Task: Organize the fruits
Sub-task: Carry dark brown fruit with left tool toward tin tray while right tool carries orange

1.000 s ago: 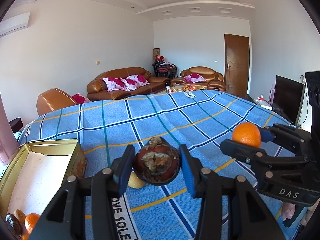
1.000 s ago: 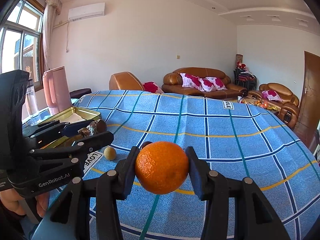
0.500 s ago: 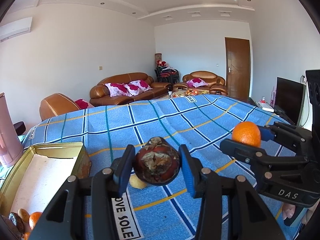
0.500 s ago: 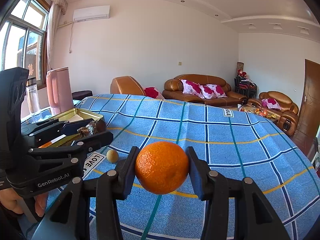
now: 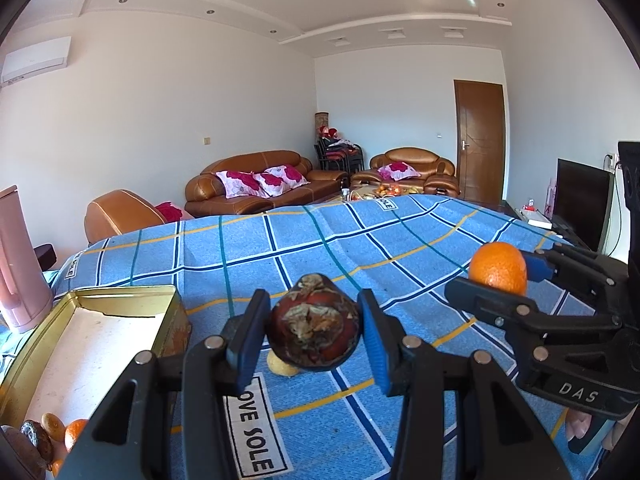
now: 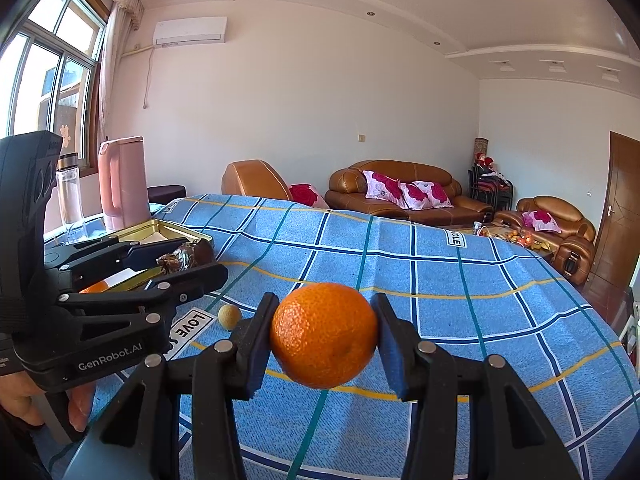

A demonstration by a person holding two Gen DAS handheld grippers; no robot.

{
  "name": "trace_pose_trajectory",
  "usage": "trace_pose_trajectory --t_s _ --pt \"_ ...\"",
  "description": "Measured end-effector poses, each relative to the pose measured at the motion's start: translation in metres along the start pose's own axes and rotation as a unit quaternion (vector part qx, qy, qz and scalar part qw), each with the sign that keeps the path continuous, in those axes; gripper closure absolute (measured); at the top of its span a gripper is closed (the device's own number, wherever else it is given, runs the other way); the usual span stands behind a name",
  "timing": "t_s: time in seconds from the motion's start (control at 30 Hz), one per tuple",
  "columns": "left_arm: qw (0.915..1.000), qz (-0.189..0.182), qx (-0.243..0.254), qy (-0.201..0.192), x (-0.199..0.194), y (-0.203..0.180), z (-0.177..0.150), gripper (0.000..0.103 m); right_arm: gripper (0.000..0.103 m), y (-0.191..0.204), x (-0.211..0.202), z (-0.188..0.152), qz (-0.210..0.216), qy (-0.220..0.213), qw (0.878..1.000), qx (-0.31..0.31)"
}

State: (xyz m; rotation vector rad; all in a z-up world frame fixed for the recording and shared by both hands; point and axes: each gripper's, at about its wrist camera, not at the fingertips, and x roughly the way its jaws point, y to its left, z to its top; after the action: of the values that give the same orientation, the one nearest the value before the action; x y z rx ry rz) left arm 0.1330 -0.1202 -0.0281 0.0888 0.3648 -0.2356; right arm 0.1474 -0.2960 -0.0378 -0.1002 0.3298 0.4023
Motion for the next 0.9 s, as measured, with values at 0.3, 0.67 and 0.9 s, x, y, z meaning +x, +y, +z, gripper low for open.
trace_pose_trajectory --t_s 0.3,0.67,0.9 --pt "0.9999 0.009 -0.008 0.003 -0.006 0.009 -0.003 0.056 0.054 0.011 0.001 0.001 0.002 0.003 1.0 -0.009" --pt "0.9995 0.028 -0.007 -0.01 -0.024 0.022 -0.009 0.056 0.054 0.032 0.006 0.003 0.016 0.011 1.0 -0.011" --pt "0.999 0.041 -0.009 -0.015 -0.036 0.035 -0.012 0.056 0.054 0.051 0.012 0.006 0.035 0.015 0.999 -0.017"
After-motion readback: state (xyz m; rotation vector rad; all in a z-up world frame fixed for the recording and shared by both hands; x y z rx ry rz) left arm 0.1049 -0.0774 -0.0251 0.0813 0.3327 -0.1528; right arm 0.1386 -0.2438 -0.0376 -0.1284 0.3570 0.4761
